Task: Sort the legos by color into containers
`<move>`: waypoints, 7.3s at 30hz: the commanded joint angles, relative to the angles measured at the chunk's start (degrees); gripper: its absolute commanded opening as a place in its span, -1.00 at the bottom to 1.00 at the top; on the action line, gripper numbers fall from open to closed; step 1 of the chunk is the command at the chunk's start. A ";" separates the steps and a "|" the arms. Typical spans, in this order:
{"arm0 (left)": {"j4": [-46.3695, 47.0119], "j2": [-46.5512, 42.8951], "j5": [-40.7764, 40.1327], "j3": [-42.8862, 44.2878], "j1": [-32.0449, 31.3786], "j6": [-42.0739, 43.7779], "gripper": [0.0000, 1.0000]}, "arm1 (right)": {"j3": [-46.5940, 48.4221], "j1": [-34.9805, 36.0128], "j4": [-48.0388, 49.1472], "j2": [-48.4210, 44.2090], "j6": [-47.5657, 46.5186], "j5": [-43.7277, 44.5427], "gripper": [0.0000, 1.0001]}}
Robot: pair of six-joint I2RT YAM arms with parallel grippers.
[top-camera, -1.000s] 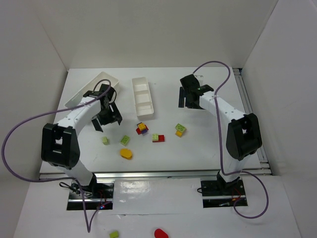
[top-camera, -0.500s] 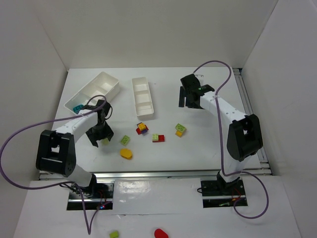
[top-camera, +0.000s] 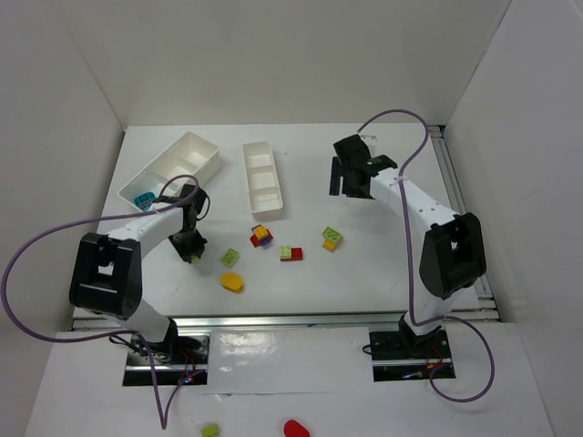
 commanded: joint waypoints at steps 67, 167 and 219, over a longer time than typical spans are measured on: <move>0.90 8.19 3.81 10.80 -18.69 18.05 0.81 | -3.04 10.00 -2.20 -5.87 4.54 -2.64 1.00; -9.13 14.04 -3.15 43.65 7.05 5.30 -0.57 | -0.31 11.67 -3.43 -1.83 4.01 0.88 1.00; -10.85 19.96 -2.59 35.30 -26.25 -13.65 0.55 | -4.79 10.53 -5.72 -6.40 6.82 0.79 1.00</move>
